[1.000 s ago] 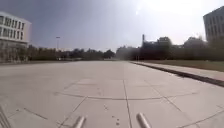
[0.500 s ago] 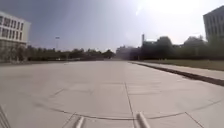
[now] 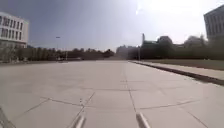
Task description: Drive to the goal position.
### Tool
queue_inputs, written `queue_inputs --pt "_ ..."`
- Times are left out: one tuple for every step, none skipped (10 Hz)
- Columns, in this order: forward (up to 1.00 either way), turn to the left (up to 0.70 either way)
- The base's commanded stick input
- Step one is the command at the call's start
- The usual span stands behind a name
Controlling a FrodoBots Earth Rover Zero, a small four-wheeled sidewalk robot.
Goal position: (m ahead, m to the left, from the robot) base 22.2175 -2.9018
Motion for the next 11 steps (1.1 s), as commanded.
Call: queue_inputs --pt "1.00 0.00" --pt "1.00 0.00" --pt "1.00 0.00" --pt "1.00 0.00" --pt "1.00 0.00" --pt "1.00 0.00" --pt "1.00 0.00" --pt "1.00 0.00" --pt "1.00 0.00" --pt "1.00 0.00" --pt "1.00 0.00"
